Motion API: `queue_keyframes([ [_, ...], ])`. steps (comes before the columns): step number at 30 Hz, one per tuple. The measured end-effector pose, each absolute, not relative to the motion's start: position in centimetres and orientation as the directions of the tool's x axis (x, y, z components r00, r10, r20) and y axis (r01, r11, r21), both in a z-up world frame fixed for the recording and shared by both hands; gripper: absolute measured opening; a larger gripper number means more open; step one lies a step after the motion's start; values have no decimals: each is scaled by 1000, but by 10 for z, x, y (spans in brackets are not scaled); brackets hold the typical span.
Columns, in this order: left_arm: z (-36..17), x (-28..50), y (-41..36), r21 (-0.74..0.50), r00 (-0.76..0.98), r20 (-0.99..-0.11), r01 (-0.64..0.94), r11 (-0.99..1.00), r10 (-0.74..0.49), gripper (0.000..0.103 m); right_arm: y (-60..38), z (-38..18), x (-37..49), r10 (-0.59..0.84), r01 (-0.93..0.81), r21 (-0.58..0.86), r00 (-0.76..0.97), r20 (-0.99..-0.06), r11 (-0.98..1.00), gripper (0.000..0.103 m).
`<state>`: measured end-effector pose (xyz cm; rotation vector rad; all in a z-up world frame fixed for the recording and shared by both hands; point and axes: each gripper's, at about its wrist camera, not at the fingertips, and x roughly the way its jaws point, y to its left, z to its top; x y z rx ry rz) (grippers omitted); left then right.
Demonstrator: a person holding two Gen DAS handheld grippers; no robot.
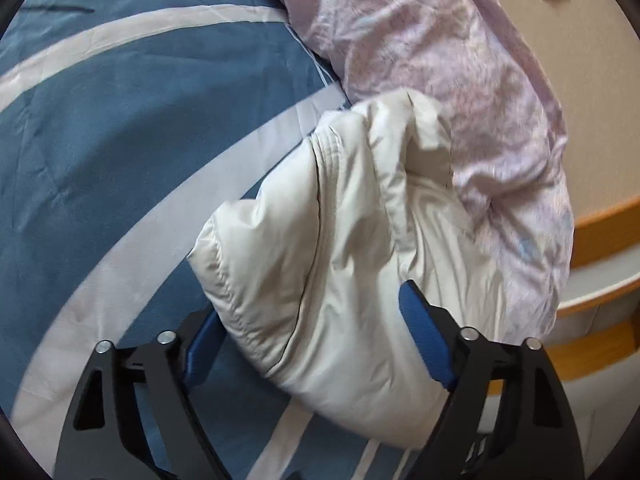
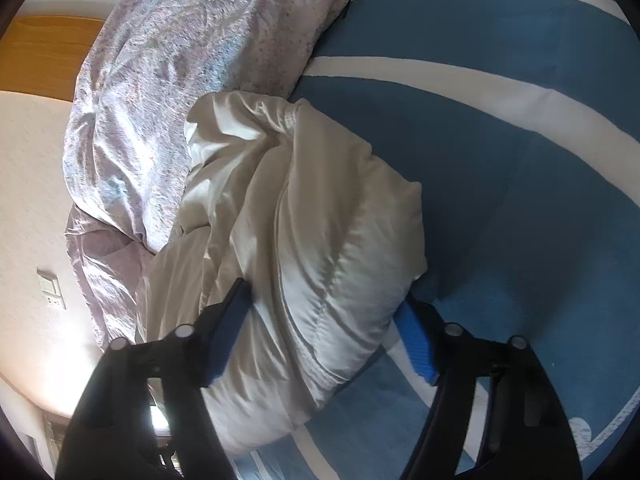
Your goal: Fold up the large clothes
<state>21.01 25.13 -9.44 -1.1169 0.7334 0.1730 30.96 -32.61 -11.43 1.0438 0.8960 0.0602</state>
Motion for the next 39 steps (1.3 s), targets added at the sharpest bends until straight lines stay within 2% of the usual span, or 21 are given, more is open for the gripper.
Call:
queue_keyframes([
  [2, -98, 209, 255, -768, 767, -603, -486, 416, -218, 58, -325, -112, 308, 439, 339, 772, 669, -600, 538, 50],
  [3, -100, 208, 257, -780, 774, -592, -482, 399, -223, 54, -325, -110, 306, 439, 331, 774, 674, -594, 539, 43],
  [5, -99, 206, 260, -795, 787, -572, -464, 390, -229, 38, -323, -105, 304, 442, 306, 782, 688, -576, 543, 35],
  [8, -86, 204, 259, -803, 805, -546, -424, 419, -230, 23, -319, -94, 298, 436, 273, 781, 705, -560, 561, 26],
  [11, -68, 197, 261, -806, 826, -518, -384, 450, -224, 19, -315, -80, 287, 450, 227, 789, 718, -532, 571, 24],
  [16, -48, 167, 275, -811, 845, -490, -350, 469, -217, 18, -307, -61, 262, 495, 147, 789, 707, -506, 597, 23],
  [24, -54, 99, 296, -812, 843, -498, -372, 450, -202, 18, -286, -62, 208, 548, 66, 753, 645, -533, 655, 23],
  [29, -63, 73, 303, -821, 844, -499, -387, 420, -196, 18, -282, -62, 186, 550, 53, 741, 635, -542, 670, 23],
  [33, -65, 68, 305, -813, 838, -512, -402, 422, -188, 20, -273, -60, 170, 505, 57, 686, 634, -586, 725, 23],
  [36, -66, 68, 305, -793, 829, -531, -414, 448, -174, 25, -267, -58, 163, 451, 62, 617, 626, -636, 785, 31],
  [39, -68, 69, 305, -782, 824, -540, -416, 465, -170, 38, -267, -52, 158, 364, 86, 539, 648, -669, 838, 51],
])
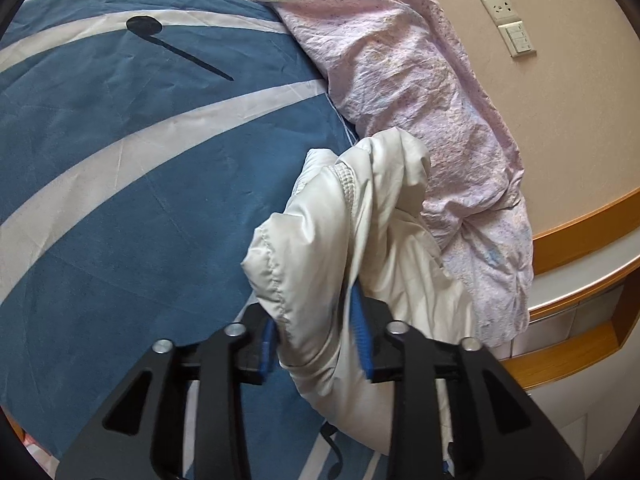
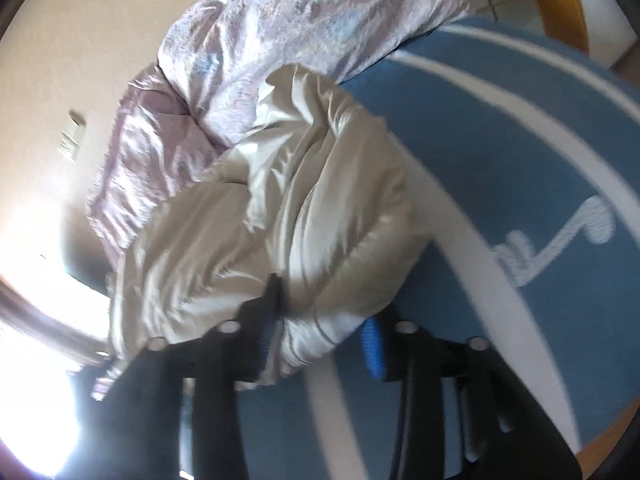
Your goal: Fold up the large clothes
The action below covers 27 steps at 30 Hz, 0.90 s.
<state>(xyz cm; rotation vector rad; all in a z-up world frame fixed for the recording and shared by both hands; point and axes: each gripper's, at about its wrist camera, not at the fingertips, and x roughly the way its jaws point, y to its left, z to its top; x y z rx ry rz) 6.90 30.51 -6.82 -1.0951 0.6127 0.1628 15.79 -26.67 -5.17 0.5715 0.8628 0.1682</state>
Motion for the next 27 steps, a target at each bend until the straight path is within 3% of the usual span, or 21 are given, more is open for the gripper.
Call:
queue_keyframes([
  [1, -68, 69, 305, -778, 826, -538, -409, 477, -169, 47, -264, -48, 156, 315, 98, 495, 663, -679, 863, 54],
  [3, -66, 68, 303, -768, 829, -537, -402, 498, -159, 57, -257, -35, 150, 138, 144, 342, 721, -679, 928, 72],
  [5, -63, 67, 301, -755, 832, -537, -402, 517, -137, 72, -248, -17, 144, -5, 187, 222, 775, -632, 957, 76],
  [7, -61, 66, 299, -749, 839, -530, -395, 532, -123, 77, -234, -2, 144, -67, 186, 142, 803, -593, 972, 77],
  [15, -63, 76, 289, -742, 838, -536, -412, 529, -100, 81, -135, 13, 177, 137, -120, 68, 790, -597, 990, 76],
  [27, -70, 92, 282, -734, 827, -556, -446, 513, -76, 81, -58, -10, 202, 151, -227, -39, 758, -634, 973, 73],
])
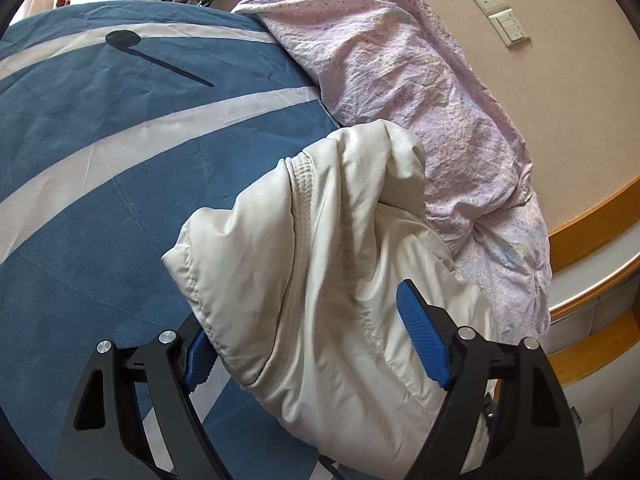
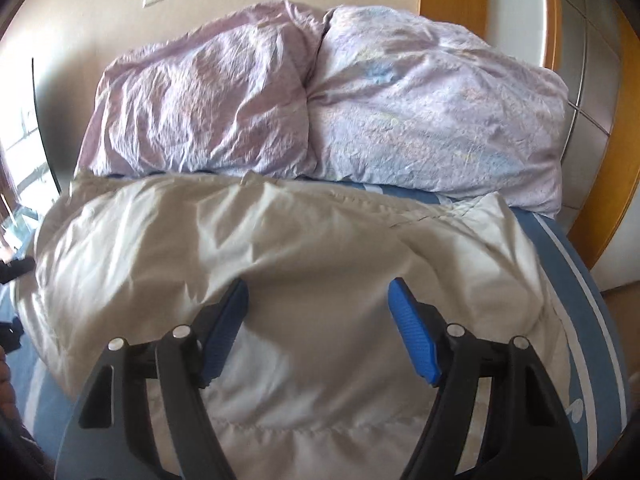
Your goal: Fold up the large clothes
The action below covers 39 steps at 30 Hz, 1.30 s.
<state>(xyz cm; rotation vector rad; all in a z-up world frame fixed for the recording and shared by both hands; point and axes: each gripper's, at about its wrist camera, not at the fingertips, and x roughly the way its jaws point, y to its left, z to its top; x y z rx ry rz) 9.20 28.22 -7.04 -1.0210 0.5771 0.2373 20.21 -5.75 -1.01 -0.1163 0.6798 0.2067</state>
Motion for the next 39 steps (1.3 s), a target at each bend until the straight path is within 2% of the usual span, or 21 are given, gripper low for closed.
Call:
queue_keyframes([
  [6, -73, 97, 282, -727, 818, -571, -464, 506, -68, 81, -57, -8, 193, 188, -238, -2, 772, -607, 971, 73],
  [10, -75, 100, 283, -729, 816, -574, -473, 495, -67, 81, -38, -18, 196, 132, -254, -111, 772, -622, 961, 73],
  [15, -76, 99, 285, -757, 836, -544, -457, 466, -64, 81, -29, -38, 213, 101, -264, -139, 724, -682, 954, 76],
  [24, -75, 106, 284, -765, 836, -545, -467, 444, -61, 81, -12, -56, 214, 40, -275, -243, 735, -677, 930, 78],
  [32, -43, 106, 269, -748, 872, -489, -404, 527, -26, 62, -9, -60, 215, 25, -276, -270, 741, -671, 923, 78],
  [36, -28, 107, 260, -738, 889, -458, -367, 566, -22, 58, -9, -61, 215, 25, -276, -272, 743, -669, 922, 78],
  [39, -25, 111, 258, -725, 881, -473, -378, 576, -17, 58, -8, -61, 215, 26, -278, -273, 744, -668, 921, 78],
])
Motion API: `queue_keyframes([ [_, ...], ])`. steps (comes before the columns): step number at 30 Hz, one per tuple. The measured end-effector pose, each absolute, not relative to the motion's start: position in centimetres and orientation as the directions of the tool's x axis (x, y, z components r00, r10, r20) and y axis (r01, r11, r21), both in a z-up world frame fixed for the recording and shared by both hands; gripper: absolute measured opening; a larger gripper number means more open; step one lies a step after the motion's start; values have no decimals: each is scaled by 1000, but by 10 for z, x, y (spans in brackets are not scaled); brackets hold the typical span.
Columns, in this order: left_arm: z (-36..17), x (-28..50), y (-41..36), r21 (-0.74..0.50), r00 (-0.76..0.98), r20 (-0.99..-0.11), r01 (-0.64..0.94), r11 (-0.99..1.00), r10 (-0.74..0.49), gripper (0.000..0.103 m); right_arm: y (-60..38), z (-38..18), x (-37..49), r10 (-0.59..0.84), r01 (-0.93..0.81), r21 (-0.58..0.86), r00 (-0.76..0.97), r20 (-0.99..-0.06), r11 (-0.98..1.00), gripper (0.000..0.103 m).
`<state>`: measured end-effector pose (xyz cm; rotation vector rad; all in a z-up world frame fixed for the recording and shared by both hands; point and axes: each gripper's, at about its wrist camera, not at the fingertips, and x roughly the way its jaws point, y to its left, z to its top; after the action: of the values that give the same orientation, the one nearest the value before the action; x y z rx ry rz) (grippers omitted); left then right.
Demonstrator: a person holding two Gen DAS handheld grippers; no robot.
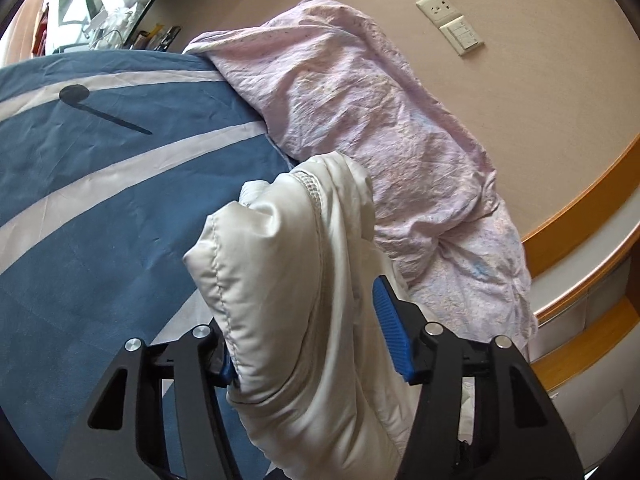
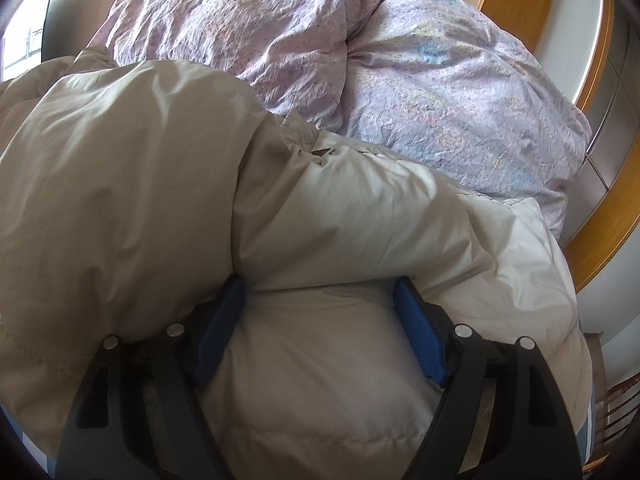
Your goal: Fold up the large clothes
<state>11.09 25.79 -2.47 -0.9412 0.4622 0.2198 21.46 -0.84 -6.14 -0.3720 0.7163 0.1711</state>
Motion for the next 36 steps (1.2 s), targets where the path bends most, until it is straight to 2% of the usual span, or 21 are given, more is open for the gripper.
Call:
queue_keyframes([
  [6, -26, 116, 252, -683, 857, -516, -413, 602, 2, 58, -8, -62, 215, 28, -280, -276, 747, -664, 920, 78],
  [8, -18, 117, 248, -683, 870, -493, -385, 621, -4, 45, -8, -62, 215, 29, -281, -275, 746, -665, 920, 78],
  [10, -10, 116, 245, -702, 891, -453, -336, 628, -30, 37, -9, -62, 215, 30, -280, -271, 745, -666, 921, 78],
  [13, 7, 115, 238, -730, 921, -381, -251, 636, -74, 32, -10, -62, 216, 35, -280, -263, 743, -669, 923, 78],
  [20, 36, 121, 202, -701, 947, -287, -102, 705, -148, 30, -10, -63, 218, 37, -279, -258, 742, -670, 925, 78],
  [27, 49, 122, 178, -663, 948, -272, -60, 746, -166, 29, -13, -62, 219, 67, -301, -242, 741, -668, 922, 78],
  [36, 74, 122, 131, -596, 948, -184, 102, 797, -260, 27, -43, -42, 209, 143, -331, -168, 735, -663, 928, 78],
])
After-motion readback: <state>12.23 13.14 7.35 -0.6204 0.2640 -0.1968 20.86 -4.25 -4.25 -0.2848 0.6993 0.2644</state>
